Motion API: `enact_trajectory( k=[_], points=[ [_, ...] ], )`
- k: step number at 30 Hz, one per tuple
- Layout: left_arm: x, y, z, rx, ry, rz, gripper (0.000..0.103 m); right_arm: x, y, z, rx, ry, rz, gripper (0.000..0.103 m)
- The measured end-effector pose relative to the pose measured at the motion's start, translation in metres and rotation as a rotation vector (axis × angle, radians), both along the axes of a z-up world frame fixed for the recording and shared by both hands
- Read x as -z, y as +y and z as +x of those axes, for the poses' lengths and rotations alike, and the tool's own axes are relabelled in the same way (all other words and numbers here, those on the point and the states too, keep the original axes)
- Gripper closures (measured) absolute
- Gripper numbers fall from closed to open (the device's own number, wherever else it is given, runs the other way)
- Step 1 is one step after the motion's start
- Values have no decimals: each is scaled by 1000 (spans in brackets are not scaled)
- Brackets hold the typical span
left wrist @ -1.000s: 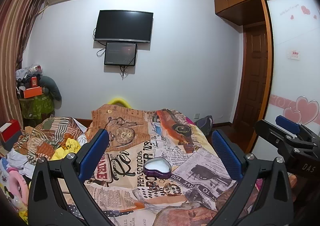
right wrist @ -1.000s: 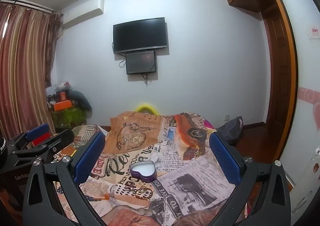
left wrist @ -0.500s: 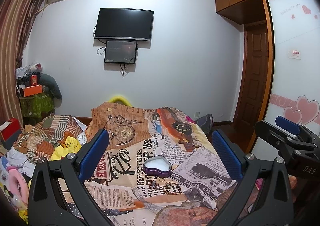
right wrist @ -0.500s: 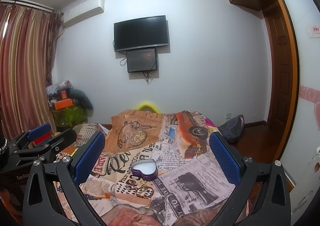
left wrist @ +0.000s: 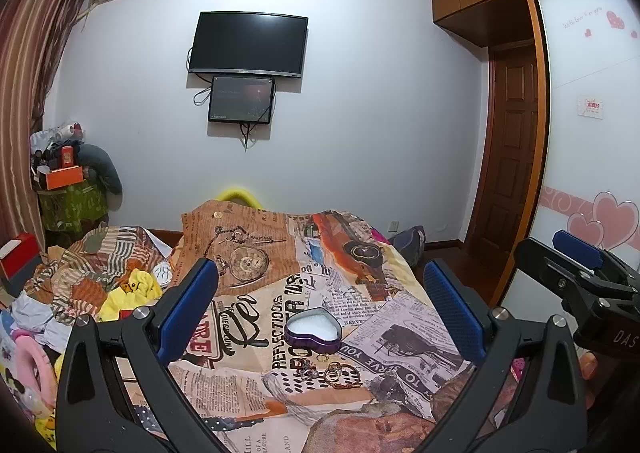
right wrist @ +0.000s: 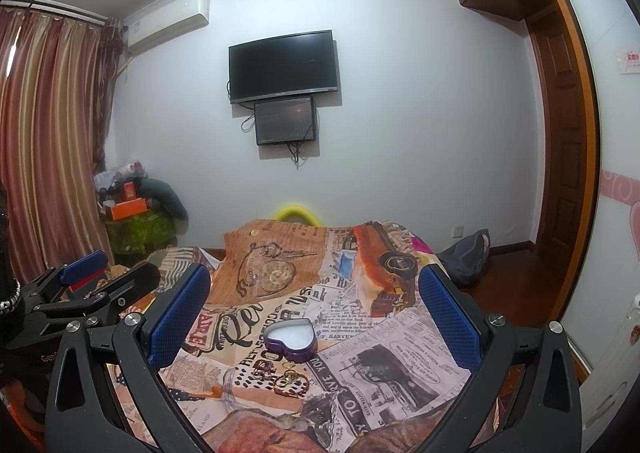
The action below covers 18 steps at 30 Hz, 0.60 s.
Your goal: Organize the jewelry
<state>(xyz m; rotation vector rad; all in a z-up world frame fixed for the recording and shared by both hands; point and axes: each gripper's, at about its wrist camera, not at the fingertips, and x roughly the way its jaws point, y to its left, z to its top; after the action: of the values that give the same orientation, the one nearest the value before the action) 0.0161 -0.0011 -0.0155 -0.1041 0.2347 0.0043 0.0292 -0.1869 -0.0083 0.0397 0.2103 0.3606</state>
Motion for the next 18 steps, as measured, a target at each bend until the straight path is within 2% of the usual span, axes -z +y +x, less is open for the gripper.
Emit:
enact_trajectory(
  k=[18],
  points=[
    [5, -3, 6, 4, 11, -1, 0, 1, 2, 0, -1, 5, -1, 0]
  ],
)
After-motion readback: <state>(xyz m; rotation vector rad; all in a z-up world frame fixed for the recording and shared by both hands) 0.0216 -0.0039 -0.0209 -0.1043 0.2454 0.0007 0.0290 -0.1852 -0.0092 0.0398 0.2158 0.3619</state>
